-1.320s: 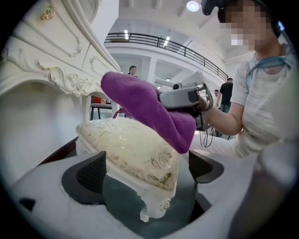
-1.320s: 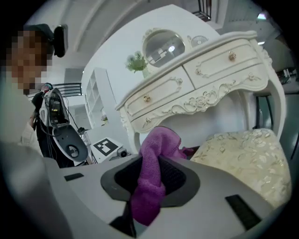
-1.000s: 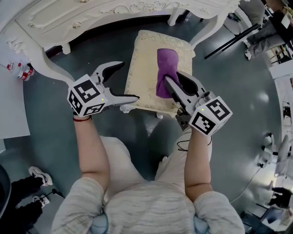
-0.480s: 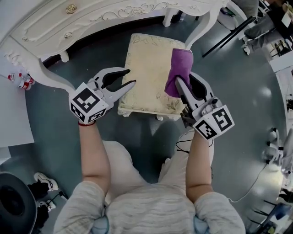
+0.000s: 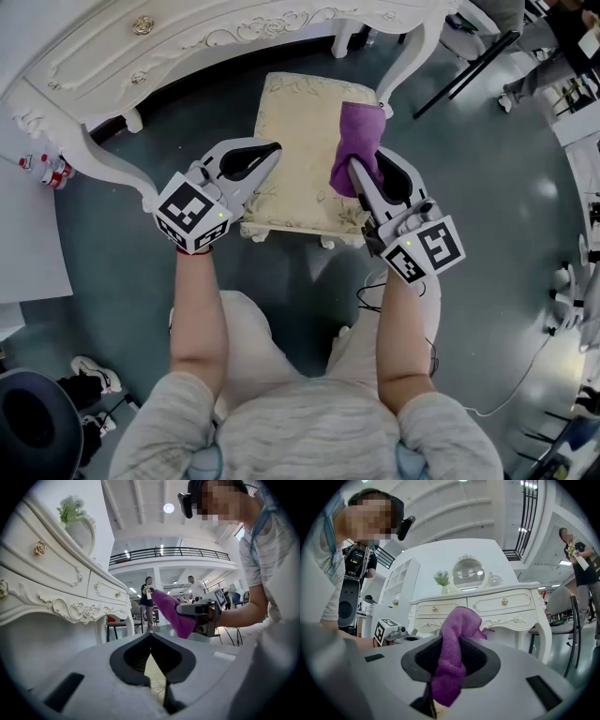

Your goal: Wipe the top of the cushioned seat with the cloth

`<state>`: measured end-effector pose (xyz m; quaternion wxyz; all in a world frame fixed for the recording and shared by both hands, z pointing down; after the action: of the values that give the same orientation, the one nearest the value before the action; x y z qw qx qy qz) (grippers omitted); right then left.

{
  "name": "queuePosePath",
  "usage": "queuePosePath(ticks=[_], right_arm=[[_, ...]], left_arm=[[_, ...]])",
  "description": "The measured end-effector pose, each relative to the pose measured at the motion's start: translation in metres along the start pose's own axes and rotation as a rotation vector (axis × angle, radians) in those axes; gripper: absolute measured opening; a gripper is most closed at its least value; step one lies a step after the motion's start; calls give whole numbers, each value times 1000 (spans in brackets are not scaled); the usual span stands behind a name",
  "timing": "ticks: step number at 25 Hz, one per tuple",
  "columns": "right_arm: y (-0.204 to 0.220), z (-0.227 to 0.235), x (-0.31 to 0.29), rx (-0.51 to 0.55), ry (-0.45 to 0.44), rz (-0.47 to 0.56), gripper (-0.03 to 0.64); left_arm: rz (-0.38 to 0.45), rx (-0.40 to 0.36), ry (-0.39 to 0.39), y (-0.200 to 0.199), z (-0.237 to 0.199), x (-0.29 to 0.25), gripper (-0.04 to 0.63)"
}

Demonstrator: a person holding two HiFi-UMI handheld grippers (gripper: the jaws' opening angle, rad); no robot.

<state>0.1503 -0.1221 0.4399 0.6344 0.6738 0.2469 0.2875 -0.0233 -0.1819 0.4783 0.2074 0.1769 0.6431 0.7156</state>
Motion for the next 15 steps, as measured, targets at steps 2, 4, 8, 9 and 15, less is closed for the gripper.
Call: queuePosePath(ticks=[2,4,8,9,15], right_arm=[[1,0,-2,7,0,-3,97],[0,0,-3,10,4,-5,97],[-1,5,0,14,21,-5,97],[-1,6,0,16,25,-4,97],[1,9,1,19,41,-1,97]], left_arm=[[10,-5,19,-1,4,-1,12],[21,-3,30,-2,4,0,12],[40,2,14,-3,-1,2,14],[42,0,7,-3,-2,2,14],[41,-13,2,-1,-2,1,14]])
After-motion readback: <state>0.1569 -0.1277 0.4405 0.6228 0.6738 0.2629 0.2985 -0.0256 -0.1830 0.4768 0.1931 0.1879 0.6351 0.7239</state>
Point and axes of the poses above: the fingertips, and each gripper's own axes: x backward along the fingers, z to its right, y out of its underside, the point moved 5 cm from there along x, backward along the fingers, and after that the axes turned 11 degrees about -y, right-handed, at the moved point
